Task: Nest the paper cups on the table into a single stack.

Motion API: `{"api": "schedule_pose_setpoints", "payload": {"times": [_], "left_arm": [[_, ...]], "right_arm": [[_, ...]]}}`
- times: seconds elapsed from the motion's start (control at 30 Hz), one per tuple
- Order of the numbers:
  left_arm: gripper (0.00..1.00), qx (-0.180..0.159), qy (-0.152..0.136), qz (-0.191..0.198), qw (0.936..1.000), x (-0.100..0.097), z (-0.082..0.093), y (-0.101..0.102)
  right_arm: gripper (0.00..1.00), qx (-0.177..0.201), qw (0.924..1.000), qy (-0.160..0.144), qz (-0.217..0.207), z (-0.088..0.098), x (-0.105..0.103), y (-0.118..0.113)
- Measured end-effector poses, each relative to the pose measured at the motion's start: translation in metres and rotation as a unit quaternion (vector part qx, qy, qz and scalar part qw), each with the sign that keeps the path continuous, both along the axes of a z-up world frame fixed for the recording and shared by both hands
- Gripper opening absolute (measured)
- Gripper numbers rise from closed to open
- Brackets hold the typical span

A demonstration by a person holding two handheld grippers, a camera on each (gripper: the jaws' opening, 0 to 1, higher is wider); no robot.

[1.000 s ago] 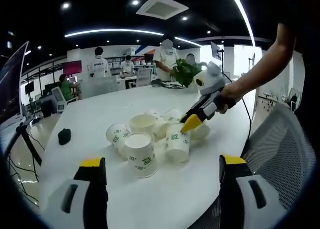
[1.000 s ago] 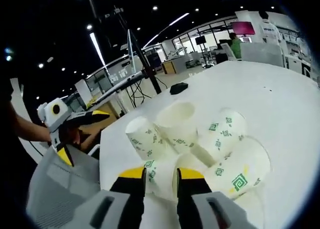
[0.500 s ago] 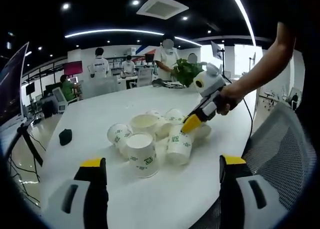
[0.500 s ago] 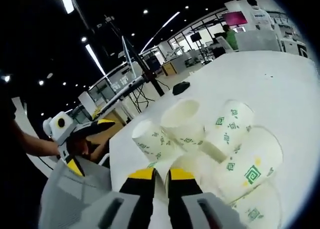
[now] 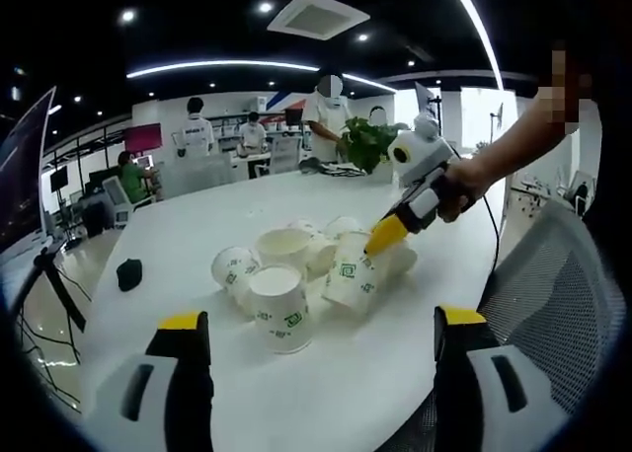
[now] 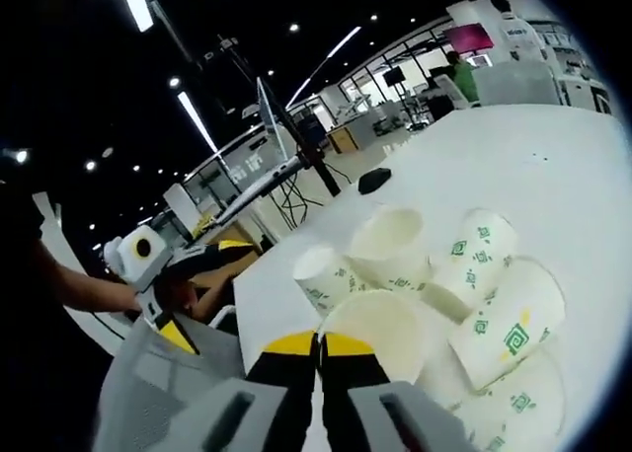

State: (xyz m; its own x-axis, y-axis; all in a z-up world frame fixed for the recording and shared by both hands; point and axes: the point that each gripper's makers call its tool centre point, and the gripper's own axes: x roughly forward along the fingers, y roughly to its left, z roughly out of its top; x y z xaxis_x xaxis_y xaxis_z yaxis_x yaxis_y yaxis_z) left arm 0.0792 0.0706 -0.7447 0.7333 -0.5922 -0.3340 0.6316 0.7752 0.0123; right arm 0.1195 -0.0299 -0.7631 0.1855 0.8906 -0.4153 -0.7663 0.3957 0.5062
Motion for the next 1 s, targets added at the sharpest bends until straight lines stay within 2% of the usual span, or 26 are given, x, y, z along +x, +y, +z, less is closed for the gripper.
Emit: {"api": "schedule_pose_setpoints", "payload": {"times": [0.17,0.3,0.53,0.77,0.9,1.0], "left_arm": [[0.93,-0.001,-0.001,-0.002,1.0000,-0.001,0.001,-0.001],[0.93,-0.002,-0.003,-0.003,1.0000,-0.001,0.002,-0.001],[0.93,-0.005,-0.005,-0.003,1.0000,-0.001,0.003,-0.001],[0.95,-0.008,-0.004,0.000,1.0000,0.000,0.004,0.000],[0.95,-0.009,-0.004,0.001,1.0000,-0.001,0.004,0.000],[0.95,-0.010,-0.001,-0.002,0.9999,-0.001,0.004,0.000]], "right_arm": [[0.00,-0.010,0.9997,-0.020,0.012,0.007,-0.007,0.000],[0.00,-0.024,0.9990,-0.032,0.021,0.007,-0.012,0.000],[0.00,-0.057,0.9950,-0.071,0.042,0.007,-0.015,-0.002],[0.00,-0.123,0.9804,-0.139,0.067,0.000,-0.014,-0.008],[0.00,-0.143,0.9757,-0.144,0.082,-0.007,-0.021,-0.007],[0.00,-0.163,0.9676,-0.166,0.097,-0.007,-0.023,-0.006]]}}
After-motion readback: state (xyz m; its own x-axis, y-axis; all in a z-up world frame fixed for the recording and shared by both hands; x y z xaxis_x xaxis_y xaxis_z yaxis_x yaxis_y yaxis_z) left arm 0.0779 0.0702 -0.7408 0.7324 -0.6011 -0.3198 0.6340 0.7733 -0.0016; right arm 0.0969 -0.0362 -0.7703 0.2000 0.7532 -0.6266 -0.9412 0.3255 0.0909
